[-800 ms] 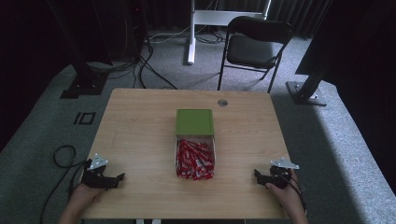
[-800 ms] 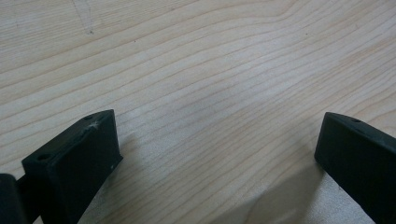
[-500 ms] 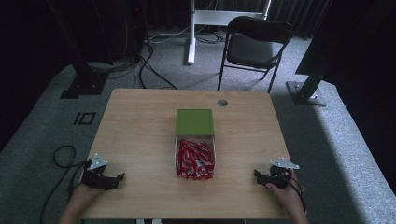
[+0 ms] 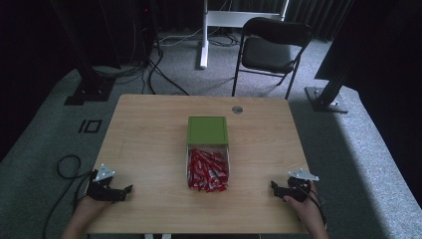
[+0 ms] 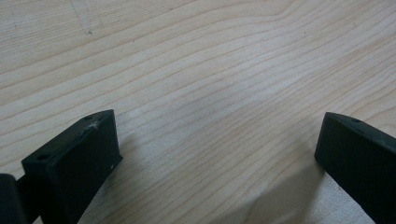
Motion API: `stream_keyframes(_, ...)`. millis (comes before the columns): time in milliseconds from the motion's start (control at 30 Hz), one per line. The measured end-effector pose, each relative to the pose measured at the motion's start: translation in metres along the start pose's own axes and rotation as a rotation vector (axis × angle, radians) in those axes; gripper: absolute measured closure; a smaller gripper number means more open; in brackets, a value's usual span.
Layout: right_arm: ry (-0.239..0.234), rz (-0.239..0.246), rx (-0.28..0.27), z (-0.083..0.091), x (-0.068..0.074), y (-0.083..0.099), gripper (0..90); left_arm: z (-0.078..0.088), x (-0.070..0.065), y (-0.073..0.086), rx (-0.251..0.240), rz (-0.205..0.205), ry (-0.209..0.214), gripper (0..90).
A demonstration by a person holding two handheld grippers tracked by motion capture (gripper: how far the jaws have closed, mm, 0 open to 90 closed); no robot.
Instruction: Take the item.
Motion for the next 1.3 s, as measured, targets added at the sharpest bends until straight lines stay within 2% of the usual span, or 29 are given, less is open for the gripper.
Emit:
stream_keyframes(200, -0.003, 0.006, -0.002, 0.0, 0.0, 0.0, 12.8, 0.0, 0.0, 0.0, 0.0, 0.0, 0.0, 0.7)
stream_keyframes(400, 0.006, -0.007, 0.011, 0.001, 0.002, -0.001, 13.7, 0.0, 0.0, 0.0, 0.0, 0.0, 0.0, 0.7)
stream_keyframes(1033, -0.052, 0.041, -0.038, 0.02, 0.022, -0.036, 13.9, 0.0, 0.0, 0.0, 0.0, 0.0, 0.0, 0.7)
stream_keyframes(1133, -0.055, 0.05, -0.062, 0.024, 0.024, -0.042, 14.0, 0.0, 0.0, 0.0, 0.0, 0.0, 0.0, 0.7)
stream_keyframes(1167, -0.074, 0.041, -0.084, 0.027, 0.026, -0.046, 13.9, 0.0, 0.0, 0.0, 0.0, 0.0, 0.0, 0.7)
stream_keyframes(1300, -0.087, 0.065, -0.103, 0.031, 0.03, -0.054, 13.9, 0.0, 0.0, 0.0, -0.001, -0.001, 0.0, 0.7)
Point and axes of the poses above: each handheld gripper's, and its own axes: z roughly backward along the jaws, y roughly out of its underside, x roughly to its left, the point moved 4 cm from there along -z, roughly forward along the jaws, and after that the axes turned 4 degrees about x, right-handed, at the moved point
